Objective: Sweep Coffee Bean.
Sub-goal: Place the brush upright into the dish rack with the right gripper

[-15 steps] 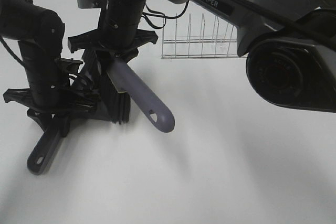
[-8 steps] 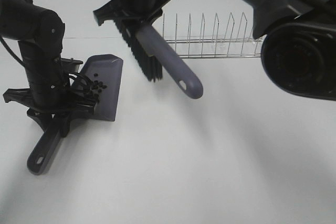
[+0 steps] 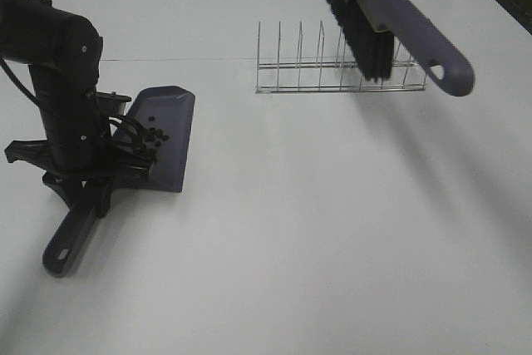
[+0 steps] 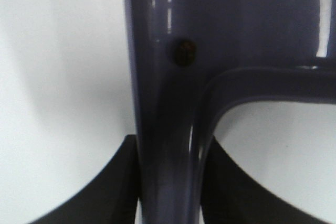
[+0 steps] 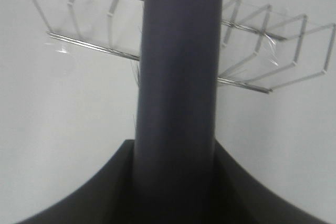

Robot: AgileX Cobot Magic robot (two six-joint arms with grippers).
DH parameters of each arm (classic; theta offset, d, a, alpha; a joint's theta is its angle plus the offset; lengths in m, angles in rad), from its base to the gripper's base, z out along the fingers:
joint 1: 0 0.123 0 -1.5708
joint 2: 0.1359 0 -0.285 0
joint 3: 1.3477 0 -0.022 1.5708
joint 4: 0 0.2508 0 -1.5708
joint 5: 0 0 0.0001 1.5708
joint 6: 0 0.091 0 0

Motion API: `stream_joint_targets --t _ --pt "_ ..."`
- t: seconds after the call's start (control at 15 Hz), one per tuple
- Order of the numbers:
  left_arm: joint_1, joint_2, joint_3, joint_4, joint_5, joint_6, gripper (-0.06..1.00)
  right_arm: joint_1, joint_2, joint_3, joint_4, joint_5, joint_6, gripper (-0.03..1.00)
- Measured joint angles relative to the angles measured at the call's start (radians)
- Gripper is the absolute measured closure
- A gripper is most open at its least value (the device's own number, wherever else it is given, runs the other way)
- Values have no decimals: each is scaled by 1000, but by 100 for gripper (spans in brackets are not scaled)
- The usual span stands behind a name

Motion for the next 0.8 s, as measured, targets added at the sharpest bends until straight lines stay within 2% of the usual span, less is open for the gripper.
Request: stream_joint_targets --t 0.2,0.33,0.53,0.8 --pt "0 0 0 0 0 0 67 -105 -41 124 10 3 0 62" --pt "0 0 0 0 0 0 67 -153 -42 216 62 3 1 62" --pt "0 0 0 0 0 0 67 -171 -42 325 86 3 19 62" --pt "0 0 0 0 0 0 67 -172 -6 337 93 -58 22 62"
